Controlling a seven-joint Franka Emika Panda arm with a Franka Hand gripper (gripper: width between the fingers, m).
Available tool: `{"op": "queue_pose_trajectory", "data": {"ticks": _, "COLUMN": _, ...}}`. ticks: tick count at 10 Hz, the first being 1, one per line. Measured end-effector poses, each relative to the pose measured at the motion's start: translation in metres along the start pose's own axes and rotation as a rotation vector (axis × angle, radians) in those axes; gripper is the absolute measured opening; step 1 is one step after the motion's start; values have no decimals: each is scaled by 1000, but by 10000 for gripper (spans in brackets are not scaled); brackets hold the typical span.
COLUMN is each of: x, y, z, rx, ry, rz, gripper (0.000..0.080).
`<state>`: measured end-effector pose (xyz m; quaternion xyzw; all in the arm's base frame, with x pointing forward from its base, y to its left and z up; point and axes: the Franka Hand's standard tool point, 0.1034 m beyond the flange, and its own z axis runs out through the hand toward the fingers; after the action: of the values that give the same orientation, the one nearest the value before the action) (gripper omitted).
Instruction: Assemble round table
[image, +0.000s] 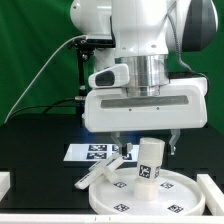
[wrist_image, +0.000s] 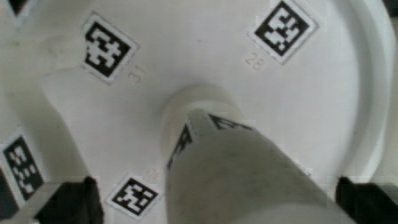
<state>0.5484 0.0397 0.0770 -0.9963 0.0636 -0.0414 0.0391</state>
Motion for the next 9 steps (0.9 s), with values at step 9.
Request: {"op": "queue_pose_trajectory", "data": {"ticks": 9, "x": 1, "y": 0, "z": 1, "rx": 9, "ry": 11, "rz": 393, "gripper": 403}}
